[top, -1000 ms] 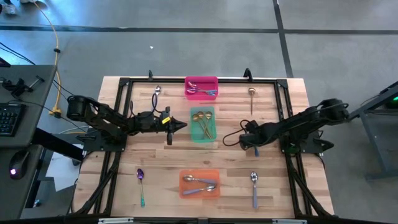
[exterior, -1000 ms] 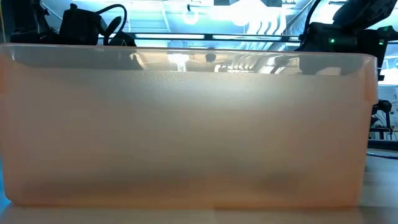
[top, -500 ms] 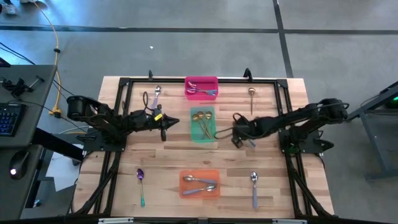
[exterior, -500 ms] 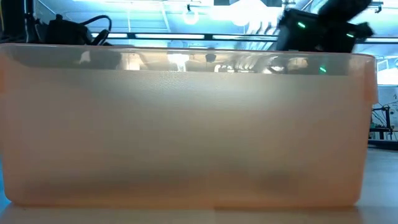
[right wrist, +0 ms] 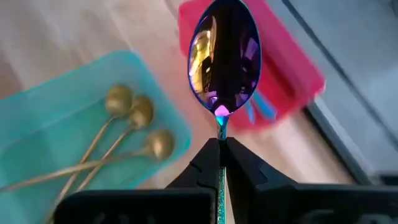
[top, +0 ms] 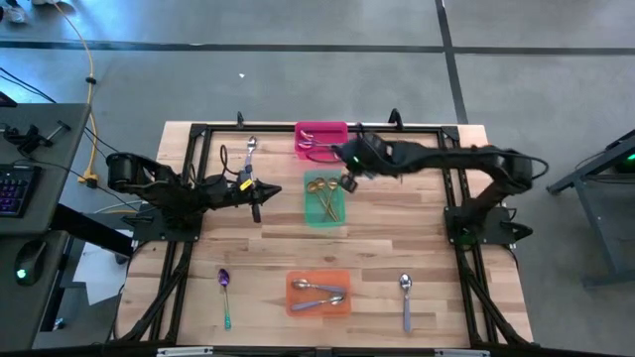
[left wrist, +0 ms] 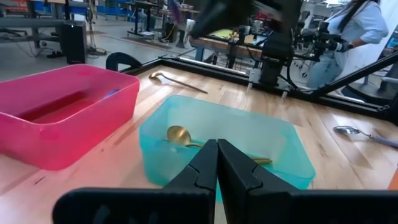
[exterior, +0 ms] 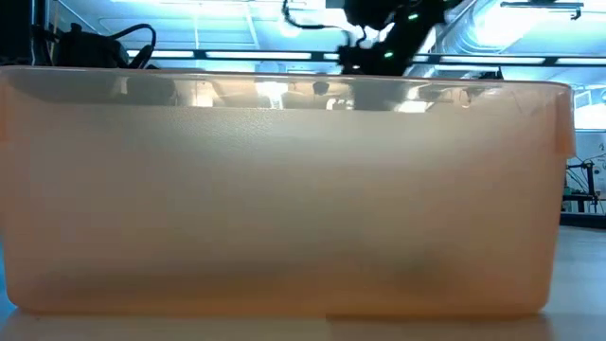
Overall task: Sort silverware by color (type)
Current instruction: Put the blue spoon into the red bin
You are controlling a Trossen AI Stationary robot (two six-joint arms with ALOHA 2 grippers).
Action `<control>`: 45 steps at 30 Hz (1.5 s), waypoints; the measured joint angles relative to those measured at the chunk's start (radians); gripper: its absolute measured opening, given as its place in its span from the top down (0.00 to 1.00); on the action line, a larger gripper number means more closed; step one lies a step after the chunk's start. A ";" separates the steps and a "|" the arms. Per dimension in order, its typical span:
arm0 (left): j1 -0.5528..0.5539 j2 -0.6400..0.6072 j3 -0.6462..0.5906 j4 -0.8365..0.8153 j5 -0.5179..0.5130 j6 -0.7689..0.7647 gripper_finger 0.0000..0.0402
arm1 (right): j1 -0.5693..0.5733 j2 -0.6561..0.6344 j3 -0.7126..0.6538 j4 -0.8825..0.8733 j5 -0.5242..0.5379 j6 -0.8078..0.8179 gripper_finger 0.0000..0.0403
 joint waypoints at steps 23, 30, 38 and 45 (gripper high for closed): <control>0.000 0.000 0.000 -0.009 0.001 0.000 1.00 | -0.294 0.505 0.402 0.166 -0.345 -0.492 1.00; 0.000 0.000 0.000 -0.009 0.002 0.000 1.00 | -0.310 0.558 0.402 0.175 -0.360 -0.487 1.00; -0.001 0.000 0.000 -0.009 0.002 0.000 1.00 | -0.310 0.572 0.402 0.188 -0.360 -0.471 1.00; 0.000 0.000 0.000 -0.011 0.002 0.009 1.00 | -0.309 0.550 0.402 0.182 -0.334 -0.462 1.00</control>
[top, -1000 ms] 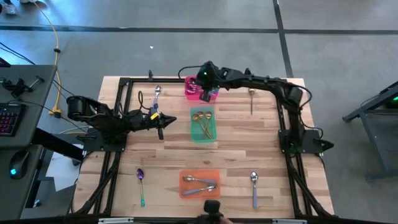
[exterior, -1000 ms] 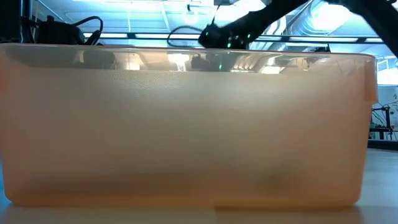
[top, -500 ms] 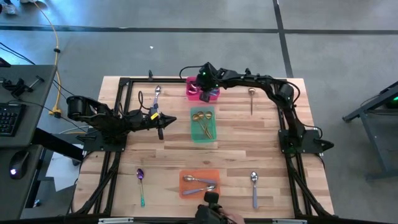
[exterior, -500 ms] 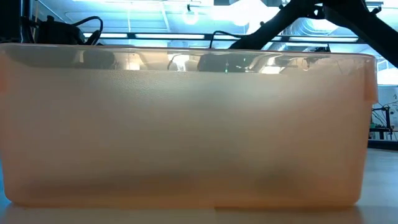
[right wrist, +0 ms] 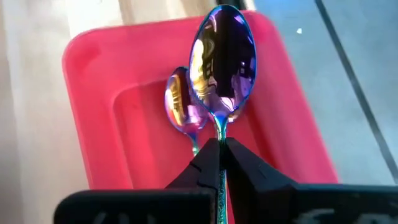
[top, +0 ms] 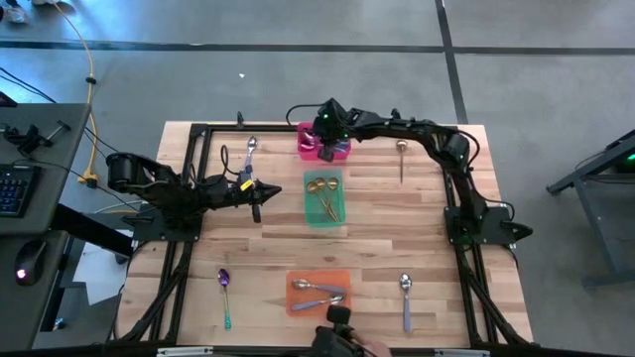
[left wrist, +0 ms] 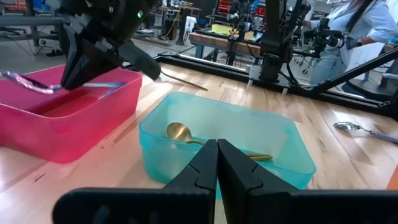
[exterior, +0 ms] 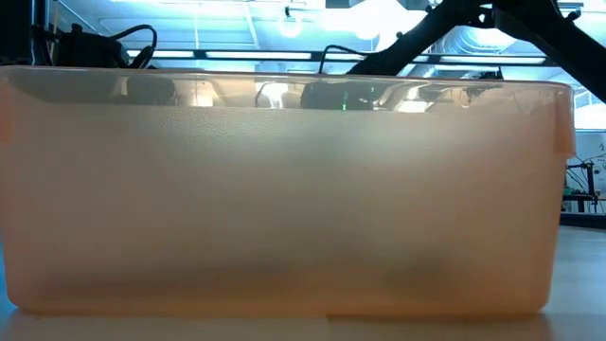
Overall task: Sort silverware by color (type)
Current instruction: Put the blue spoon into the red bin, then put the purple spoon into the orange bin
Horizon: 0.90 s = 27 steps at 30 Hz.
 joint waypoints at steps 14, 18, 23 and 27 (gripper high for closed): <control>0.000 0.000 0.000 -0.001 0.000 0.000 1.00 | 0.001 -0.054 0.000 -0.016 -0.004 0.087 0.87; 0.000 0.000 0.000 -0.001 0.000 -0.008 1.00 | 0.001 -0.049 0.000 -0.016 -0.005 0.092 0.82; 0.000 0.000 0.000 -0.001 0.000 -0.001 1.00 | 0.006 -0.067 -0.001 -0.074 -0.003 0.069 0.84; 0.000 0.000 0.000 -0.001 0.000 0.004 1.00 | 0.023 -0.157 0.000 -0.155 0.003 0.072 0.95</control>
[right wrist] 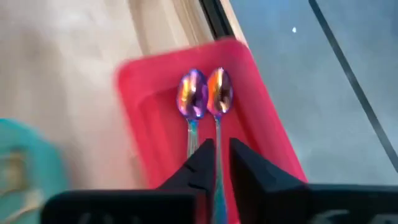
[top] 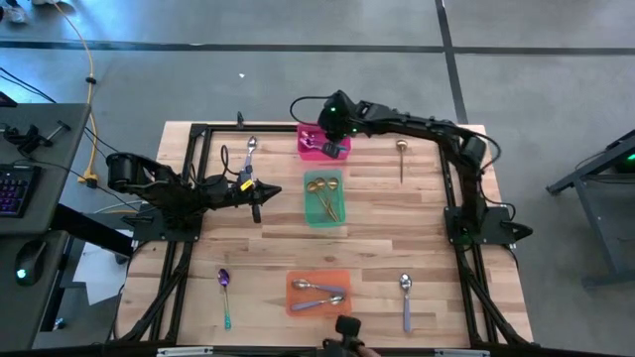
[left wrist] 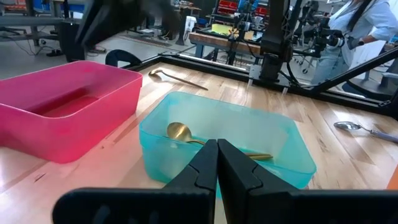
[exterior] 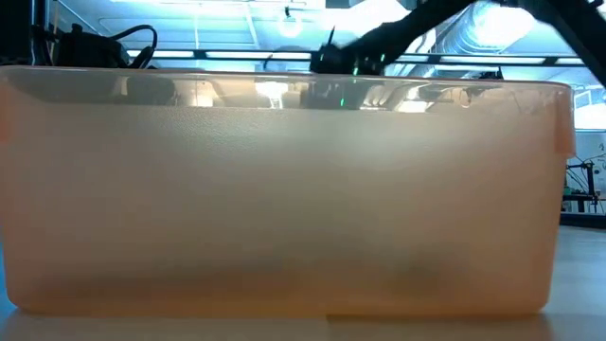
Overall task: Sort silverware by color (type)
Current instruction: Put the purple spoon into the orange bin
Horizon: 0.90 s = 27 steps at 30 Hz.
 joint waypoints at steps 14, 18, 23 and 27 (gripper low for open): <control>-0.001 0.000 0.000 -0.004 0.004 -0.004 1.00 | 0.138 -0.473 -0.718 0.631 0.021 0.322 1.00; -0.001 0.000 0.000 -0.004 0.003 -0.004 1.00 | 0.226 -0.635 -0.849 0.568 0.107 0.442 1.00; -0.001 0.000 0.002 -0.003 0.002 -0.004 1.00 | 0.386 -0.806 -0.903 0.348 0.219 0.598 1.00; -0.001 0.000 0.002 -0.003 0.001 -0.005 1.00 | 0.541 -0.860 -0.903 0.151 0.319 0.766 1.00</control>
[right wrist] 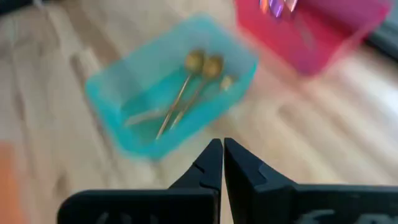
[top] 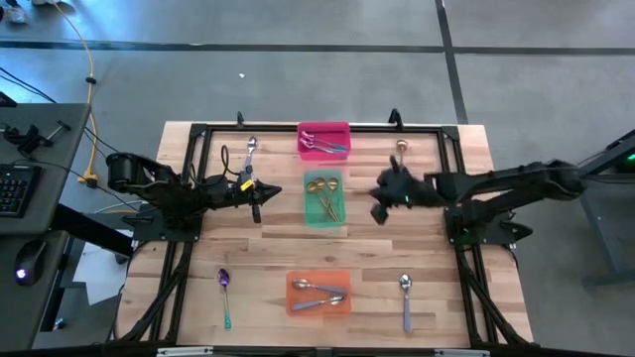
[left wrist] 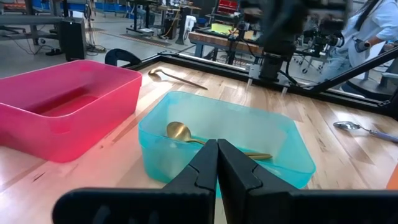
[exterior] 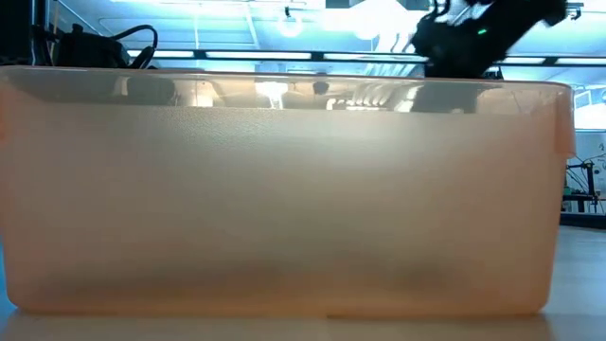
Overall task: Sort silverware by color (type)
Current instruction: Put the purple spoon into the orange bin
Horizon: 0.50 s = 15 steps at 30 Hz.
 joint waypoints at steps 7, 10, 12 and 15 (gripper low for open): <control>0.000 0.000 0.000 -0.008 -0.001 -0.011 1.00 | 0.212 -0.003 0.000 -0.225 0.022 0.337 1.00; 0.000 0.000 0.000 -0.008 -0.001 -0.017 1.00 | 0.282 -0.003 0.000 -0.295 0.022 0.464 1.00; 0.000 0.000 0.000 -0.008 -0.001 -0.018 1.00 | 0.325 -0.002 0.000 -0.332 0.022 0.547 1.00; 0.000 0.000 0.000 -0.010 -0.001 -0.019 1.00 | 0.387 -0.002 0.000 -0.368 0.022 0.652 1.00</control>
